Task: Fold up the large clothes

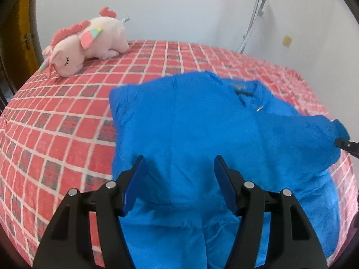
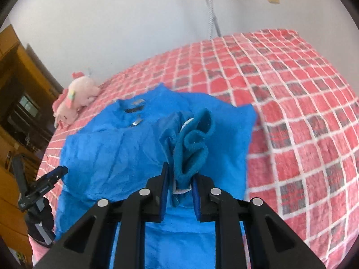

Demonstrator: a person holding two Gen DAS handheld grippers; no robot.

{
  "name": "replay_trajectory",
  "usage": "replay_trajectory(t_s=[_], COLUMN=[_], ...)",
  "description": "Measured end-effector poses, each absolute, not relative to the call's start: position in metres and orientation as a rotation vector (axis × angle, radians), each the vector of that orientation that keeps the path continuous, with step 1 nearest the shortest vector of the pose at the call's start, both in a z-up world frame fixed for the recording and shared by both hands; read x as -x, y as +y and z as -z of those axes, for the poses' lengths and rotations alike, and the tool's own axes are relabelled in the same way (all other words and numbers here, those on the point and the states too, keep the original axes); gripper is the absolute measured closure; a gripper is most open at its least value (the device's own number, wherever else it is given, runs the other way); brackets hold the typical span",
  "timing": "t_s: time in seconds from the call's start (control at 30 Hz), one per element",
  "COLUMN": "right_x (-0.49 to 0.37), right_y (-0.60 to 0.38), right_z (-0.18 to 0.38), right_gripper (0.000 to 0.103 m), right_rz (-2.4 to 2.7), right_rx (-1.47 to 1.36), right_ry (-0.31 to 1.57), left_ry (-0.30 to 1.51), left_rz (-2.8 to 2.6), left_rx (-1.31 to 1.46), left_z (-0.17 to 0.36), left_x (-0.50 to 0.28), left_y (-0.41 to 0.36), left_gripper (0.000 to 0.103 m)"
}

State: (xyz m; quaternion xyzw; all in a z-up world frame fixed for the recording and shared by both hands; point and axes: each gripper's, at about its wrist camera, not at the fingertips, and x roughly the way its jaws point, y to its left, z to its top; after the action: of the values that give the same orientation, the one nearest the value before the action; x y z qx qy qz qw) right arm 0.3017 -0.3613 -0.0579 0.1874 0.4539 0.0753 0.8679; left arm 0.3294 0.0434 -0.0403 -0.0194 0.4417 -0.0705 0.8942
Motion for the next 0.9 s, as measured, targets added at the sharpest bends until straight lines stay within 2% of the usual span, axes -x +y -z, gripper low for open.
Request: replay_trajectory(t_s=[0.33, 0.37, 0.5, 0.6, 0.73, 0.9], right_x=[-0.308, -0.307, -0.295, -0.281, -0.294, -0.319], right_y=[-0.364, -0.363, -0.364, -0.363, -0.342, -0.321], right_z=[0.108, 0.108, 0.086, 0.048, 0.035, 0.058], right_gripper=[0.082, 0.082, 0.070, 0.065, 0.065, 0.065], right_rz=[-0.174, -0.173, -0.133, -0.053, -0.128, -0.123], right_rx=[-0.413, -0.404, -0.361, -0.264, -0.236, -0.173], right_ry=[1.048, 1.046, 1.006, 0.890, 0.882, 0.920], left_ry=[0.974, 0.971, 0.966, 0.916, 0.925, 0.989], left_rz=[0.119, 0.119, 0.124, 0.165, 0.193, 0.185], left_rx=[-0.018, -0.021, -0.010, 0.047, 0.033, 0.034], left_z=[0.071, 0.071, 0.057, 0.031, 0.020, 0.048], left_x=[-0.343, -0.343, -0.336, -0.329, -0.339, -0.359], left_y=[0.041, 0.040, 0.042, 0.043, 0.019, 0.001], left_gripper=[0.040, 0.040, 0.040, 0.040, 0.040, 0.040])
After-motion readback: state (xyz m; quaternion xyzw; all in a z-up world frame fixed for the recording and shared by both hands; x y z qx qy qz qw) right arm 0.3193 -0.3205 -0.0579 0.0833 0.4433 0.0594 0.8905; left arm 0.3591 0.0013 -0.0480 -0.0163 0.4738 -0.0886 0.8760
